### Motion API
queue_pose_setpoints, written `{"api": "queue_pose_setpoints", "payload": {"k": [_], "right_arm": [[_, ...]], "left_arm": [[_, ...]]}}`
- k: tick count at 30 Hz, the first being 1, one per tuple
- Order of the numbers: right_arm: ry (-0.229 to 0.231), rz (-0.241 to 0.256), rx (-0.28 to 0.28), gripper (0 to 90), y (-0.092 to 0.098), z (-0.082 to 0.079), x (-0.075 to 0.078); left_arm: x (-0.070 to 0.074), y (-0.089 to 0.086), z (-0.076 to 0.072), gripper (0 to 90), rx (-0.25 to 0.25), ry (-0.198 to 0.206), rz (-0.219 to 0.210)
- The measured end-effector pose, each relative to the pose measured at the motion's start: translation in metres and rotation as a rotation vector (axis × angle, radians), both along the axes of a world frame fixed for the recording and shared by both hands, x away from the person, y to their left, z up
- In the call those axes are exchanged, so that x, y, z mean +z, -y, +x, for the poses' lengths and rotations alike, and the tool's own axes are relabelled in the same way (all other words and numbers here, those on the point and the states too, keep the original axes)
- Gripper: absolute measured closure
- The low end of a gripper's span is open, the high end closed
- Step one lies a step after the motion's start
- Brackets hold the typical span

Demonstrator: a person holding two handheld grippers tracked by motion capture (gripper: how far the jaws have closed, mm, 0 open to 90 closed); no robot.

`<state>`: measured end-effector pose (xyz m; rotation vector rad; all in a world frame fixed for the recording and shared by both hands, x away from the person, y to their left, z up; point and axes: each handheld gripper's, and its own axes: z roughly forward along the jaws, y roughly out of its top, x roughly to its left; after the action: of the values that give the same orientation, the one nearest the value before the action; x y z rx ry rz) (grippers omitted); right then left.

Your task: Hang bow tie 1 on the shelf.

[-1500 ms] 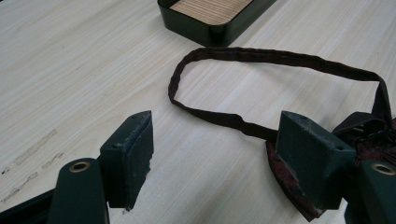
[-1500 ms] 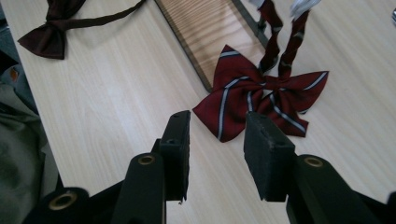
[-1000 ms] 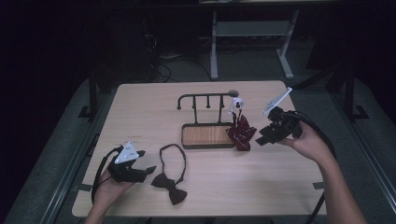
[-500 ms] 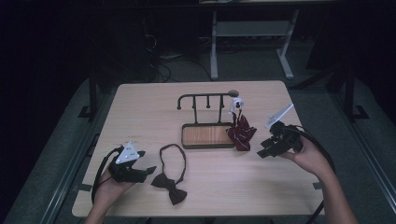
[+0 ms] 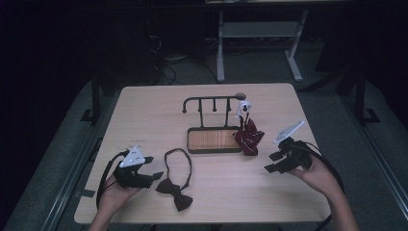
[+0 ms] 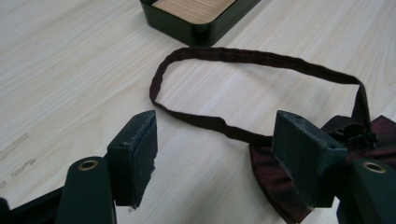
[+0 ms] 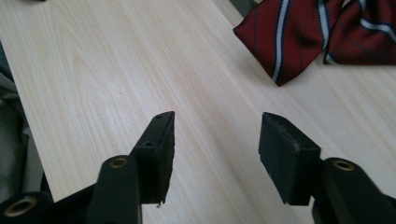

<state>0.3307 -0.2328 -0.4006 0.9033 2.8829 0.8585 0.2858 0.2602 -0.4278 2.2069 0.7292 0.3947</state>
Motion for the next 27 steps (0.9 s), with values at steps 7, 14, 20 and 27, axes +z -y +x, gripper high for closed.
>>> {"api": "queue_pose_setpoints", "payload": {"k": [7, 14, 20, 27], "right_arm": [[0.026, 0.012, -0.016, 42.1, 0.0, -0.013, -0.012], [0.058, 0.025, -0.037, 41.6, 0.004, -0.027, -0.014], [0.065, 0.025, -0.053, 40.4, 0.008, -0.033, -0.018], [0.065, 0.023, -0.054, 40.1, 0.008, -0.036, -0.021]], "left_arm": [[0.003, 0.003, 0.003, 31.2, -0.011, -0.014, 0.007], [0.014, 0.012, 0.012, 34.1, -0.048, -0.021, 0.06], [0.021, 0.013, 0.029, 37.7, -0.045, -0.045, 0.079], [0.019, 0.02, 0.057, 41.1, -0.044, -0.113, 0.128]]}}
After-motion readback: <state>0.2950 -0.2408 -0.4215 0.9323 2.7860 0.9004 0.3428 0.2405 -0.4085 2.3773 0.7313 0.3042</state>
